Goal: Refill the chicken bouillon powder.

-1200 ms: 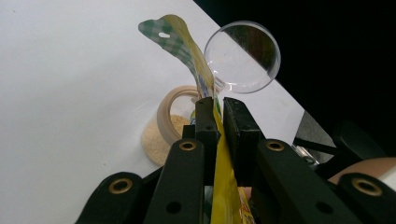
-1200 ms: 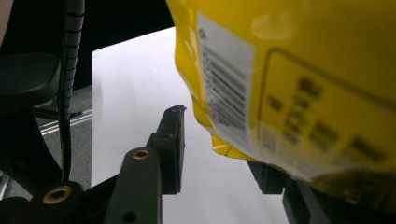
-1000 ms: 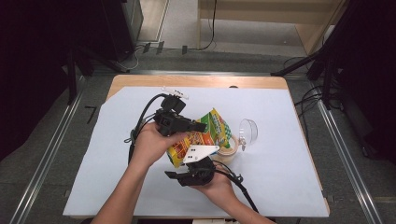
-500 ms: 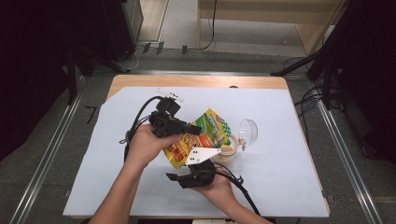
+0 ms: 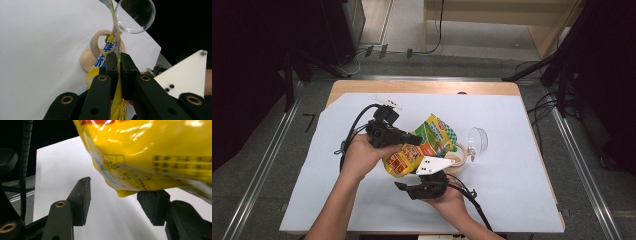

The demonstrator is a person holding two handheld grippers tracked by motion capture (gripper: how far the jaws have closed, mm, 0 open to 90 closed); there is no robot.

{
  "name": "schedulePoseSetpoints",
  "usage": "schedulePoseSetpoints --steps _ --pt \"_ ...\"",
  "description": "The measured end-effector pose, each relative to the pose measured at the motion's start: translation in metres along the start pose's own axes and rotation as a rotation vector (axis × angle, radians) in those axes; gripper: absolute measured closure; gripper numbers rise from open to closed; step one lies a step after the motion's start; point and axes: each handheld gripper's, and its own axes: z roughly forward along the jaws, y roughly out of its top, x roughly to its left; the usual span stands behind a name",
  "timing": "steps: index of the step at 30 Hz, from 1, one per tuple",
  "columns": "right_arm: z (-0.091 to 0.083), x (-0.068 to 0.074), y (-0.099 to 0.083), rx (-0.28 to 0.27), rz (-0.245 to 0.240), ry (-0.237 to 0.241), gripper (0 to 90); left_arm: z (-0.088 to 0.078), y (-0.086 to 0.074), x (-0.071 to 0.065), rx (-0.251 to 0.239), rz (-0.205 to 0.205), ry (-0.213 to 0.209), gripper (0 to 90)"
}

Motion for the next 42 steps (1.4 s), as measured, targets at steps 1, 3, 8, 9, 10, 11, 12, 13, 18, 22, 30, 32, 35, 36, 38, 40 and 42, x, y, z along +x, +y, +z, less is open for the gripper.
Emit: schedulePoseSetpoints --steps 1,3,8,9,10,11,12,13,18,22,30,32,35,36,38,40,42 --pt "0.000 -0.001 0.000 -0.001 0.002 -0.001 45.9 -0.001 -0.001 0.001 0.004 -0.003 0.001 87.2" --pt "0.000 -0.001 0.000 0.009 0.007 -0.005 45.9 -0.001 -0.002 0.002 0.005 -0.007 0.001 87.1" --pt "0.001 -0.003 -0.002 0.023 -0.003 -0.016 46.0 0.001 -0.003 0.004 0.010 -0.004 -0.005 86.0" --pt "0.001 -0.003 -0.002 0.026 -0.002 -0.016 46.1 0.001 -0.004 0.004 0.010 -0.001 -0.004 85.7" --pt "0.001 -0.003 -0.002 0.029 0.000 -0.014 46.4 0.001 -0.004 0.004 0.009 0.001 -0.003 85.4" --pt "0.001 -0.004 -0.002 0.029 -0.003 -0.016 46.8 0.001 -0.004 0.004 0.009 0.000 -0.005 85.3" --pt "0.000 -0.004 -0.002 0.034 0.000 -0.014 47.1 0.001 -0.004 0.004 0.010 0.002 -0.006 85.0" --pt "0.000 -0.004 -0.002 0.035 -0.003 -0.012 47.3 0.001 -0.004 0.004 0.009 0.005 -0.007 84.7" --pt "0.000 -0.005 -0.002 0.038 -0.004 -0.010 48.3 0.003 -0.003 0.003 -0.004 0.011 -0.006 83.2" --pt "-0.001 -0.006 -0.001 0.030 -0.004 -0.009 48.6 0.007 -0.001 0.001 -0.017 0.019 -0.013 83.1" --pt "0.001 -0.005 -0.002 0.037 -0.005 -0.006 49.1 0.012 0.000 0.000 -0.020 0.032 -0.012 83.9" --pt "0.001 -0.005 -0.002 0.044 -0.003 -0.004 49.1 0.015 0.001 0.000 -0.020 0.038 0.000 83.6" --pt "0.001 -0.005 -0.002 0.045 -0.002 -0.004 49.1 0.016 0.003 0.001 -0.029 0.051 0.007 83.6" --pt "0.001 -0.006 -0.002 0.040 -0.004 -0.005 49.1 0.017 0.004 0.002 -0.032 0.052 0.001 83.6" --pt "0.000 -0.006 -0.002 0.040 -0.001 -0.004 49.2 0.018 0.004 0.003 -0.035 0.048 -0.005 83.2" --pt "0.001 -0.006 -0.002 0.042 -0.005 -0.005 49.3 0.019 0.005 0.004 -0.037 0.045 -0.007 83.2" --pt "0.001 -0.006 -0.002 0.043 -0.007 -0.005 49.4 0.019 0.004 0.005 -0.041 0.043 -0.014 84.2"
